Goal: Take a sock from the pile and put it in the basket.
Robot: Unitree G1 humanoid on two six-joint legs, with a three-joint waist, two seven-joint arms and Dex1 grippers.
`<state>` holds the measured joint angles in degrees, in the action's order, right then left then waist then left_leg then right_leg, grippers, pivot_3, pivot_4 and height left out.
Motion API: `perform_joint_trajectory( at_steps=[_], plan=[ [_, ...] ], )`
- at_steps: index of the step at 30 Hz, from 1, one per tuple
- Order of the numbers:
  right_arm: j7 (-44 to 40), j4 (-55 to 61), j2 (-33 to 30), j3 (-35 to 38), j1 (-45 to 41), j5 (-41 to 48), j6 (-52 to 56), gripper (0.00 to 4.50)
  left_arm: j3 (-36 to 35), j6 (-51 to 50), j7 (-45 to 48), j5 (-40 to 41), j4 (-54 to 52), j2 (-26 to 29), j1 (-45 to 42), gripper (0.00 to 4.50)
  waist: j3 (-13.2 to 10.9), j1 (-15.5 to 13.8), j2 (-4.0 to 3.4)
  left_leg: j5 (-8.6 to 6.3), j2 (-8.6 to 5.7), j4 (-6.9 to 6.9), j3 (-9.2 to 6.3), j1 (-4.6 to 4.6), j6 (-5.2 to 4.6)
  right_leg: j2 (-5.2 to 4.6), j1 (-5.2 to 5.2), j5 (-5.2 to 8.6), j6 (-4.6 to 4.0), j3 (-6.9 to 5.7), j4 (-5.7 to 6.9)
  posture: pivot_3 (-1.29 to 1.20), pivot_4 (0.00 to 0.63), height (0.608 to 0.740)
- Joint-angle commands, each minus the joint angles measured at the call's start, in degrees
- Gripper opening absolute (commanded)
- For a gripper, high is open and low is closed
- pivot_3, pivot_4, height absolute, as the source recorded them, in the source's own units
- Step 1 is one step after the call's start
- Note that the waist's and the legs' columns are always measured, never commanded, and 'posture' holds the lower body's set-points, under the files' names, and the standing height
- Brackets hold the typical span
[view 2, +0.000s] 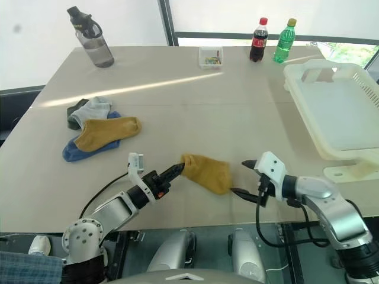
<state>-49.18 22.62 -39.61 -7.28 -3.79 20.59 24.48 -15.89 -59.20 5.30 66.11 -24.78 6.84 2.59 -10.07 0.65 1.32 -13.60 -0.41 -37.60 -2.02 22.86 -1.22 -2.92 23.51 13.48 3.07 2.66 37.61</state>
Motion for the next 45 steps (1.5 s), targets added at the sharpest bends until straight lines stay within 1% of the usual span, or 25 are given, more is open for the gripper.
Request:
perform_joint_trajectory(
  at_steps=[1,4,7,10,12,14,16,18,21,25,26,32,33,34,35,36,37,38,41,45],
  plan=[
    [1.2,3.8,1.4,-2.5,-1.8,-0.4,2.3,4.50,0.3,1.2,-1.8,2.2,-2.6,-0.1,1.8,0.09,0.0,-0.1,0.00,0.00,0.00,0.00,-0.01,0.00,0.00,0.00,0.00,-0.03,0.05,0.00,0.00,0.00,0.150,0.740],
    [1.6,4.2,2.5,-4.7,-2.9,-0.2,5.3,4.50,1.5,1.8,-2.5,2.9,-2.7,0.1,2.3,0.09,0.0,-0.1,0.00,0.00,-0.01,0.00,-0.02,0.02,0.00,-0.01,0.00,-0.03,0.06,-0.02,-0.03,0.00,0.150,0.740],
    [1.9,3.6,3.1,-6.1,-3.6,-1.2,6.1,4.50,2.1,2.3,-2.8,3.3,-2.4,0.3,2.4,0.09,0.0,-0.2,0.00,0.00,-0.03,0.00,-0.02,0.02,0.00,-0.02,-0.01,0.02,-0.03,-0.02,-0.05,0.00,0.150,0.740],
    [7.3,0.0,4.3,-7.0,-5.9,-6.2,8.3,4.50,2.6,2.7,-3.1,3.5,-2.1,0.8,2.5,0.09,0.0,-0.1,0.00,0.00,-0.03,0.00,-0.02,0.01,0.00,-0.01,0.00,0.02,-0.04,-0.02,-0.04,0.00,0.150,0.740],
    [9.4,-1.9,4.7,-6.4,-7.0,-7.8,10.0,4.50,2.6,2.1,-4.5,6.1,-1.5,0.4,2.6,0.09,0.0,-0.1,0.00,0.00,-0.03,0.00,-0.01,0.00,0.00,-0.01,0.00,0.02,-0.04,-0.01,-0.03,0.00,0.150,0.740],
    [9.6,-3.3,4.3,-6.1,-7.7,-8.6,10.0,4.50,3.4,1.2,-5.3,9.0,-0.7,0.0,1.8,0.09,0.0,-0.1,0.00,0.00,-0.04,0.00,-0.01,0.01,0.00,-0.02,0.00,0.02,-0.04,-0.01,-0.04,0.00,0.150,0.740],
    [9.8,-4.7,4.0,-5.7,-8.4,-9.6,8.3,4.50,4.4,0.8,-5.3,9.2,0.2,0.9,0.3,0.09,0.0,-0.3,0.04,0.00,-0.07,0.00,-0.04,0.01,0.00,-0.03,-0.01,0.02,-0.04,-0.04,-0.05,0.00,0.150,0.740],
    [11.0,-6.7,4.1,-4.9,-9.7,-11.0,6.4,4.50,4.2,1.2,-6.6,10.9,1.8,0.6,-1.0,0.09,0.0,-0.3,0.05,0.00,-0.08,0.00,-0.04,0.01,0.00,-0.03,-0.02,0.02,-0.04,-0.03,-0.04,0.00,0.150,0.740],
    [11.7,-8.6,4.4,-3.7,-11.2,-11.3,5.0,4.50,5.1,1.4,-7.2,9.6,3.0,0.9,-2.4,0.09,0.0,-0.3,0.05,0.01,-0.08,0.00,-0.02,-0.01,-0.01,-0.02,-0.02,0.01,-0.03,-0.02,-0.03,0.00,0.150,0.740],
    [11.0,-8.9,4.2,-3.1,-11.1,-11.7,3.8,4.50,5.4,2.5,-9.6,7.9,5.0,0.8,-4.1,0.09,0.0,-0.3,0.04,0.01,-0.11,-0.01,-0.05,0.00,-0.01,-0.02,-0.02,-0.02,0.01,-0.03,-0.01,0.00,0.150,0.740],
    [10.9,-8.8,4.2,-2.9,-10.9,-11.8,3.7,4.50,5.2,2.9,-10.2,7.8,5.1,0.6,-4.2,0.09,0.0,-0.3,0.04,0.01,-0.11,0.00,-0.06,0.00,-0.01,0.00,-0.02,-0.09,0.14,-0.04,-0.01,0.00,0.150,0.740],
    [8.3,-6.7,2.9,-2.3,-9.7,-10.3,4.7,4.50,4.5,5.5,-11.9,6.4,4.7,0.3,-3.4,0.09,0.0,-0.2,0.03,0.01,-0.09,0.01,-0.03,-0.02,-0.01,-0.01,-0.02,-0.08,0.11,-0.02,-0.01,0.00,0.150,0.740],
    [7.9,-6.3,2.7,-2.3,-9.5,-10.1,4.9,4.50,4.5,5.5,-12.0,6.6,4.6,0.5,-3.2,0.69,0.0,-0.2,0.03,0.01,-0.09,0.01,-0.04,-0.02,-0.01,0.00,-0.02,-0.07,0.11,-0.02,-0.01,0.00,0.150,0.740],
    [7.5,-5.9,2.6,-2.2,-9.2,-10.0,5.2,4.50,4.6,5.7,-12.1,6.5,4.5,0.6,-3.1,0.97,0.0,0.0,0.03,0.01,-0.08,0.02,-0.04,-0.02,0.00,0.00,-0.01,-0.07,0.11,-0.02,-0.01,0.00,0.150,0.740],
    [7.3,-5.6,2.5,-2.2,-9.1,-9.9,5.4,4.50,4.7,5.8,-12.1,6.5,4.4,0.7,-3.1,1.47,0.0,0.0,0.03,0.01,-0.08,0.02,-0.04,-0.01,-0.01,0.01,-0.01,-0.07,0.11,-0.02,-0.02,0.00,0.150,0.740],
    [7.2,-5.4,2.5,-2.1,-8.9,-9.8,5.7,4.50,4.9,5.9,-12.3,6.1,4.2,0.9,-3.0,1.78,0.0,0.0,0.03,0.01,-0.07,0.04,-0.04,-0.02,0.00,0.01,-0.01,-0.07,0.11,-0.01,-0.02,0.00,0.150,0.740],
    [7.1,-5.2,2.5,-2.0,-8.8,-9.7,5.8,4.50,5.1,6.1,-12.6,5.6,4.1,1.0,-2.9,2.24,0.0,0.0,0.03,0.01,-0.07,0.05,-0.04,-0.01,0.00,0.01,-0.01,-0.07,0.11,-0.02,-0.04,0.00,0.150,0.740],
    [7.0,-5.0,2.4,-1.8,-8.6,-9.6,6.0,4.50,5.1,6.1,-12.8,5.5,3.9,1.3,-2.6,2.49,0.1,0.0,0.04,0.01,-0.07,0.05,-0.04,-0.01,0.00,0.00,-0.01,-0.07,0.11,-0.02,-0.04,0.00,0.150,0.740],
    [6.5,-4.9,1.9,-1.2,-8.3,-9.4,6.2,4.50,6.0,6.0,-11.6,4.0,2.4,2.7,-1.6,3.79,0.1,0.0,0.02,0.01,-0.07,0.05,-0.02,-0.03,0.00,0.00,-0.01,-0.06,0.10,-0.01,-0.04,0.00,0.150,0.740],
    [6.2,-4.6,1.3,-0.3,-7.9,-8.8,6.6,4.50,6.3,8.0,-10.6,2.6,-0.8,3.8,0.4,3.79,0.1,0.2,0.00,0.01,-0.03,0.06,0.01,-0.07,0.00,0.04,-0.01,0.02,-0.05,0.02,-0.03,0.00,0.150,0.740]
  ],
)
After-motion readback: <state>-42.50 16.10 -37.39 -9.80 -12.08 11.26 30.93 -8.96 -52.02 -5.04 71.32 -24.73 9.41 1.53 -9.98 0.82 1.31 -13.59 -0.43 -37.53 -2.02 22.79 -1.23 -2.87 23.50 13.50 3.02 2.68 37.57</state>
